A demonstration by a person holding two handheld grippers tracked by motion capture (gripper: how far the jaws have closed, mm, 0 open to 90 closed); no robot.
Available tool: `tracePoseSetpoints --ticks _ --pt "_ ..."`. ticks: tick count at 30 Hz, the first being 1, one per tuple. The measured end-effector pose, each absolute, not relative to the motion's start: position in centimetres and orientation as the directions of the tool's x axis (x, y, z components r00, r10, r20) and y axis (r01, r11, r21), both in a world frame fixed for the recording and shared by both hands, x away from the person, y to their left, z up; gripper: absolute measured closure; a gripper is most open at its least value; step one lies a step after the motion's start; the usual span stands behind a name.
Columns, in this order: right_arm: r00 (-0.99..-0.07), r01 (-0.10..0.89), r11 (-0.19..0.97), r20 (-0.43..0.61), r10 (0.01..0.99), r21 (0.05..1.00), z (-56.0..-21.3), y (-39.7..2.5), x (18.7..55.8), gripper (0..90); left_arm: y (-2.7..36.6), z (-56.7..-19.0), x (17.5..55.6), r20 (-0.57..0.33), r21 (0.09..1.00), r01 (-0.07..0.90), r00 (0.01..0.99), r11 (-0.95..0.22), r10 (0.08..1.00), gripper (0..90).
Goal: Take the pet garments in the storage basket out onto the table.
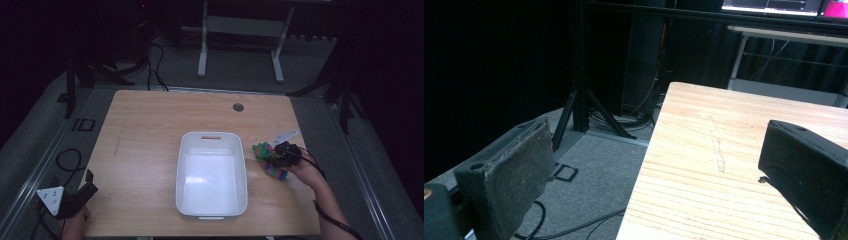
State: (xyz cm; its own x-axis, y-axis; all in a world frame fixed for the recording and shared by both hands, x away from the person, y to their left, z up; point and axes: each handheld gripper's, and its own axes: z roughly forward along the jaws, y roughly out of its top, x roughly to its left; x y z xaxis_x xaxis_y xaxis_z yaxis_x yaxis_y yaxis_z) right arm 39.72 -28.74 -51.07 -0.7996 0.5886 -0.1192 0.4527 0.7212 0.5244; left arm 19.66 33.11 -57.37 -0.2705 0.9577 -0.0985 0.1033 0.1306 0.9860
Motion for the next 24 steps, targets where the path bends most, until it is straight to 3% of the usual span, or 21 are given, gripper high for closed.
tracePoseSetpoints --ticks 5,11,19,24 --pt "-0.783 0.488 0.696 -0.089 0.616 0.527 -53.2 -28.6 40.1 62.2 33.1 -57.4 19.7 -0.096 0.987 0.103 -0.271 0.127 0.958 1.9" --pt "-0.763 0.507 0.678 -0.09 0.641 0.532 -53.3 -28.1 40.3 57.4 33.1 -57.4 19.6 -0.096 0.987 0.102 -0.271 0.128 0.958 1.9" --pt "-0.792 0.495 0.706 -0.071 0.606 0.507 -52.5 -27.7 40.0 32.3 33.1 -57.4 19.6 -0.105 0.985 0.1 -0.274 0.137 0.956 1.9" --pt "-0.785 0.484 0.662 -0.05 0.617 0.572 -50.7 -28.1 39.2 23.6 33.1 -57.4 19.6 -0.097 0.987 0.1 -0.272 0.129 0.957 1.9"
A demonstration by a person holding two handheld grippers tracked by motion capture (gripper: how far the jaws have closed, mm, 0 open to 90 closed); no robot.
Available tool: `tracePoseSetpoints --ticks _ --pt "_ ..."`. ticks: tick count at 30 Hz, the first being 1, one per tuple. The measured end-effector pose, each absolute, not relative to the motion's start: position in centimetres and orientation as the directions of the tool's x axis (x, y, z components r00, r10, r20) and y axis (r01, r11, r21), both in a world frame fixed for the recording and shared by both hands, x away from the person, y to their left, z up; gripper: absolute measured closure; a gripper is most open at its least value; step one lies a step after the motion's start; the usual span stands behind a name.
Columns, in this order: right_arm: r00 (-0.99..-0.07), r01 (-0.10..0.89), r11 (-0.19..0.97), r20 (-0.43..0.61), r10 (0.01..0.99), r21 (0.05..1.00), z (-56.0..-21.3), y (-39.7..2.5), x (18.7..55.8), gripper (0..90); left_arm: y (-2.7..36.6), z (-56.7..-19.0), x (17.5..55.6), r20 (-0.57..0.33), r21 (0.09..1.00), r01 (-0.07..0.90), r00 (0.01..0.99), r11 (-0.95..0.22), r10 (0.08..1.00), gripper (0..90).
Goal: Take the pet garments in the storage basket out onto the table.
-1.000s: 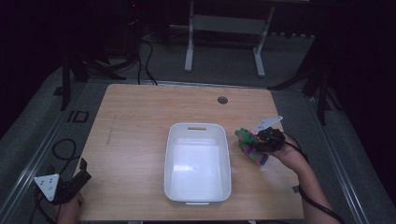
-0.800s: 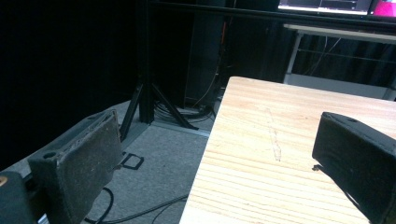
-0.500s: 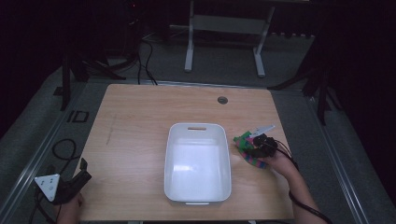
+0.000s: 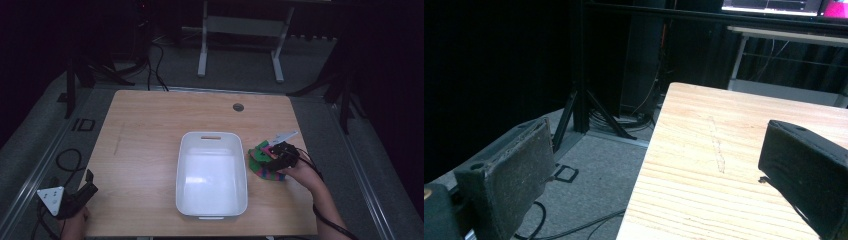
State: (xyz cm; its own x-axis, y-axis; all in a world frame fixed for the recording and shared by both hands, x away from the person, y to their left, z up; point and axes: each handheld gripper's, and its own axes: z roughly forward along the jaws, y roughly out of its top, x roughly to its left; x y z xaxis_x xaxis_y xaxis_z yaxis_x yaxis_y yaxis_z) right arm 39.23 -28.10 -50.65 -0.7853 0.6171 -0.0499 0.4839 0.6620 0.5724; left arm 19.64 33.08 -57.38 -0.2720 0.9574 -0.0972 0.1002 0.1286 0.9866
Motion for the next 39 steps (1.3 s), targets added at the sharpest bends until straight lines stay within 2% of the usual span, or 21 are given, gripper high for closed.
tracePoseSetpoints --ticks 3,5,9,14,24,32,39 --pt "-0.773 0.479 0.609 -0.024 0.634 0.633 -49.3 -28.7 38.6 18.3 33.1 -57.4 19.6 -0.097 0.987 0.1 -0.272 0.129 0.957 1.9" --pt "-0.779 0.464 0.6 -0.023 0.627 0.651 -48.6 -29.1 38.0 10.1 33.1 -57.4 19.6 -0.096 0.987 0.1 -0.272 0.128 0.958 1.9" --pt "-0.761 0.443 0.539 -0.018 0.649 0.717 -47.5 -30.2 36.4 10.8 33.1 -57.4 19.6 -0.095 0.987 0.101 -0.273 0.127 0.957 1.9" --pt "-0.688 0.409 0.448 -0.054 0.724 0.795 -47.4 -32.1 34.8 10.8 33.0 -57.4 19.6 -0.094 0.987 0.1 -0.273 0.125 0.957 1.9" --pt "-0.585 0.436 0.358 -0.042 0.81 0.825 -50.6 -35.9 32.4 10.8 33.0 -57.4 19.6 -0.092 0.987 0.1 -0.275 0.124 0.957 1.9" --pt "-0.424 0.419 0.223 -0.028 0.905 0.88 -52.8 -38.1 30.1 10.8 33.0 -57.4 19.7 -0.093 0.987 0.103 -0.275 0.126 0.957 1.9" --pt "-0.337 0.42 0.199 -0.051 0.94 0.886 -54.2 -39.4 28.2 10.9 33.0 -57.4 19.7 -0.091 0.987 0.103 -0.276 0.124 0.957 1.9"
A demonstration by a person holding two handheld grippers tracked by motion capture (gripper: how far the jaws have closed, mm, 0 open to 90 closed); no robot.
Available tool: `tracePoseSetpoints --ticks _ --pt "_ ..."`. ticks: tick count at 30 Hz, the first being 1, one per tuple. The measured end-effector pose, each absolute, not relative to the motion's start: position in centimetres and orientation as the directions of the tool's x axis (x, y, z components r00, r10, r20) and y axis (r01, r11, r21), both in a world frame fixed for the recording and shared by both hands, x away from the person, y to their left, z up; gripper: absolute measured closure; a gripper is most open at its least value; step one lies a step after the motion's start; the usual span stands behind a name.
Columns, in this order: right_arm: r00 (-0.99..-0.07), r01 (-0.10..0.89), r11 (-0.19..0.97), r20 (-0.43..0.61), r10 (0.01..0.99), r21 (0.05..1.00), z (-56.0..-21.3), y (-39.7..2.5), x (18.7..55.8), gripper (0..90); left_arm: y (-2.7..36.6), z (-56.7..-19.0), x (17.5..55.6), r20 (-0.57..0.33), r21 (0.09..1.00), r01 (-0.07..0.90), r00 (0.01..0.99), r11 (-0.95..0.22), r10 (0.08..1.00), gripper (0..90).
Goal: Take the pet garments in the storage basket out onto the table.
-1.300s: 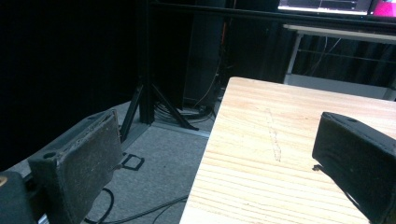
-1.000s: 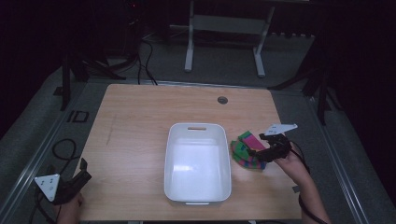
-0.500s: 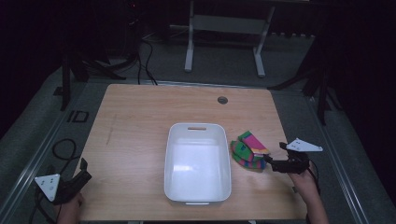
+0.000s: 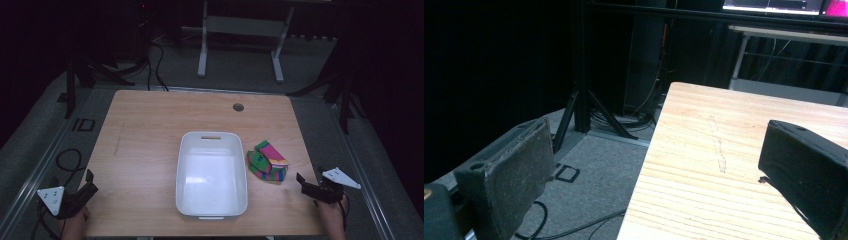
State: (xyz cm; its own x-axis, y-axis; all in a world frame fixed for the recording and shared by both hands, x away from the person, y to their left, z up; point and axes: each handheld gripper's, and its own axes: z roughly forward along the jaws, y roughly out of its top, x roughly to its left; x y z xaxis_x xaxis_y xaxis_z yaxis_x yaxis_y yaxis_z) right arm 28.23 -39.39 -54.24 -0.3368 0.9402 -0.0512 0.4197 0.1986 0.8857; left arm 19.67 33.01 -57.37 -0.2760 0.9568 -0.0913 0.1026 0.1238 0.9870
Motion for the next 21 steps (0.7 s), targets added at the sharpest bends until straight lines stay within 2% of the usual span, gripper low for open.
tracePoseSetpoints --ticks 4,6,21 --pt "-0.271 0.428 0.152 -0.034 0.962 0.891 -55.0 -39.9 27.4 10.9 33.0 -57.4 19.7 -0.092 0.987 0.102 -0.277 0.124 0.956 1.9" --pt "-0.249 0.41 0.164 -0.063 0.966 0.897 -55.3 -39.9 27.0 10.9 33.0 -57.4 19.7 -0.092 0.987 0.101 -0.278 0.124 0.956 1.9" --pt "-0.213 0.379 0.153 -0.075 0.974 0.913 -55.7 -40.4 26.0 11.9 33.0 -57.4 19.6 -0.093 0.987 0.1 -0.274 0.125 0.957 1.9"
